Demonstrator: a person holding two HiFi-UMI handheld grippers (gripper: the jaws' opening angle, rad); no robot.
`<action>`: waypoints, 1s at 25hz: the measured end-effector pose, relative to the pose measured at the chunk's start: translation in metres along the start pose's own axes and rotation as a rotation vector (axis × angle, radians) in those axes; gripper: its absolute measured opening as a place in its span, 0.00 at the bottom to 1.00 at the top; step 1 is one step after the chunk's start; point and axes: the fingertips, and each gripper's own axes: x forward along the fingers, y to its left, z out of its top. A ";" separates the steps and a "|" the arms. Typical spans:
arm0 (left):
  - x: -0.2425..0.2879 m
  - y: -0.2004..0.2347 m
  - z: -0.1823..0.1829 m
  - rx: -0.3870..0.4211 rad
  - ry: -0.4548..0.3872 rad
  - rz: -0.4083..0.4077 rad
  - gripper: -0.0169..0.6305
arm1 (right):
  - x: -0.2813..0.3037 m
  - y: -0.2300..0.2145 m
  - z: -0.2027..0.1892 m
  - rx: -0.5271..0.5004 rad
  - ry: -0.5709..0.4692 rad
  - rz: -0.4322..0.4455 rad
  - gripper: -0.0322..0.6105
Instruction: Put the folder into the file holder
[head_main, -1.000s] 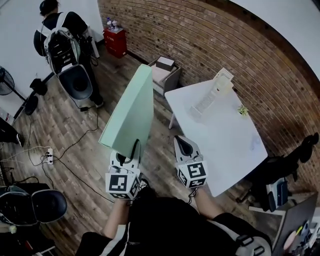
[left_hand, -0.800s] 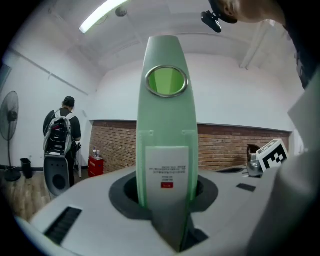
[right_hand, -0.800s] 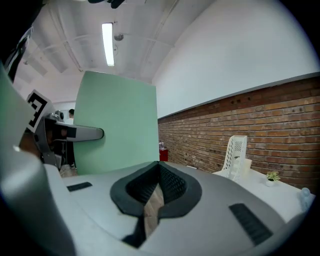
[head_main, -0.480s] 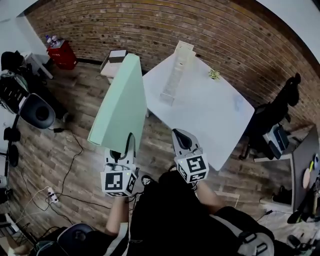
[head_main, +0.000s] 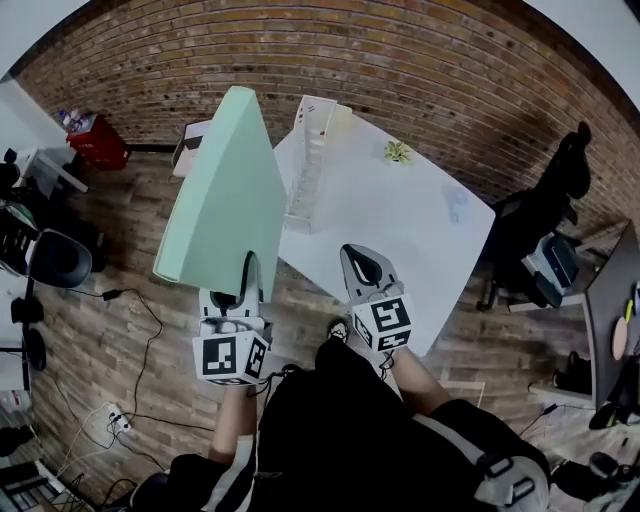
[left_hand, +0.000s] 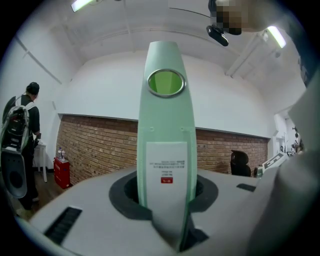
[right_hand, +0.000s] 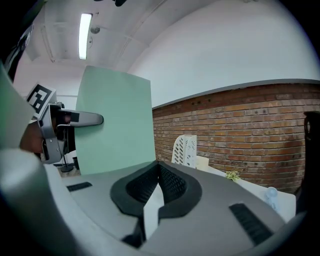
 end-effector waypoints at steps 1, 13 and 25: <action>0.010 -0.003 0.003 0.000 -0.004 0.002 0.22 | 0.004 -0.009 0.003 0.002 -0.007 0.000 0.06; 0.101 -0.031 0.008 0.048 -0.062 -0.001 0.22 | 0.021 -0.087 -0.001 0.053 -0.004 -0.012 0.06; 0.154 -0.026 -0.014 0.048 -0.074 -0.066 0.22 | 0.040 -0.105 -0.022 0.081 0.040 -0.033 0.06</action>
